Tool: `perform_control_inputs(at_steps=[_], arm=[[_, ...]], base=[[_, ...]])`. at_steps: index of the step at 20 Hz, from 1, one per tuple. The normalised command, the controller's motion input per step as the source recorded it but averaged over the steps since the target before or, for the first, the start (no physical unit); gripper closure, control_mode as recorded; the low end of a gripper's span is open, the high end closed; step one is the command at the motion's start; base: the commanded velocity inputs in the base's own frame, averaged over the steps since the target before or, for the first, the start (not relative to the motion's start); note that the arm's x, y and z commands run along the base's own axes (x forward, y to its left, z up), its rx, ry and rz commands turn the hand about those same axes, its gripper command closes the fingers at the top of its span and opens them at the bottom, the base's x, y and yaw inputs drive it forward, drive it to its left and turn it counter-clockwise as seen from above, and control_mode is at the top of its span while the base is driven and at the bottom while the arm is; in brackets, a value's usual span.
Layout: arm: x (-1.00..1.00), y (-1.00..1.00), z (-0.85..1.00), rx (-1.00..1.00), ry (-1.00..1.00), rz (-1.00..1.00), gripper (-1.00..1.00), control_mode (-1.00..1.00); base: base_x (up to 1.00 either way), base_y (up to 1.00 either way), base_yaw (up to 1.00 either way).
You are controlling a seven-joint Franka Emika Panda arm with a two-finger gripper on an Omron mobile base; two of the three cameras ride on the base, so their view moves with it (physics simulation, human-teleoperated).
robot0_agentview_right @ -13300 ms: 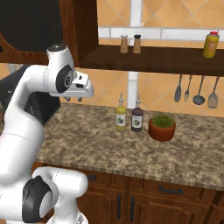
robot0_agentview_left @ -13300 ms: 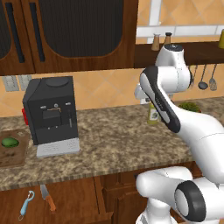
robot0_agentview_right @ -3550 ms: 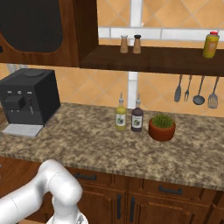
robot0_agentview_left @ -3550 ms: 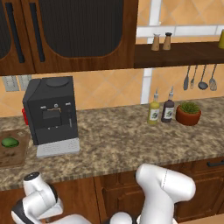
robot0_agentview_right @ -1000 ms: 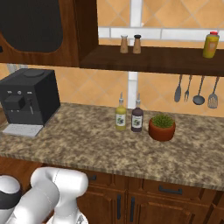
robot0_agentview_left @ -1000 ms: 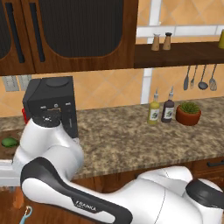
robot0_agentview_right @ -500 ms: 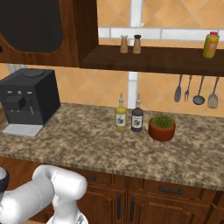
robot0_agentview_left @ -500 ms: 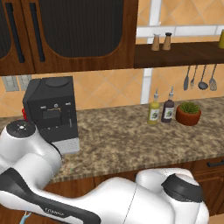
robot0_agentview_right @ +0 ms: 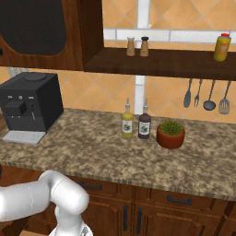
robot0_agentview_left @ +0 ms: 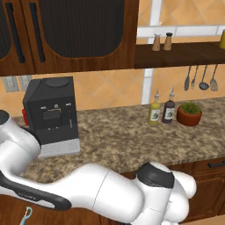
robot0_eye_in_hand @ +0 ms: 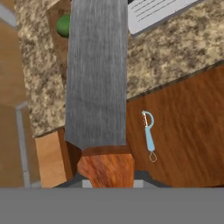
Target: Place the appropriate cutting tool for cutting the avocado skin on the cutting board.
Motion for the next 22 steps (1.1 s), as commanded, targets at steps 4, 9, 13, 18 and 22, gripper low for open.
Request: perform_control_inputs(at_steps=[4, 9, 13, 18, 22], arm=[[0.37, 0.09, -0.12, -0.02, 0.02, -0.04, 1.0, -1.0], [0.43, 0.06, -0.11, 0.0, 0.04, -0.05, 1.0, -1.0], [0.27, 0.01, -0.21, 0.0, 0.02, -0.02, 1.0, -1.0], [0.12, 0.0, -0.32, -0.01, 0.0, -0.02, 1.0, -1.0], [0.11, 0.0, -0.39, 0.0, 0.0, -0.02, 1.0, -1.0]], base=[[0.0, 0.0, 0.0], [0.0, 0.0, 0.0], [0.0, 0.0, 0.0], [0.0, 0.0, 0.0], [0.0, 0.0, 0.0]])
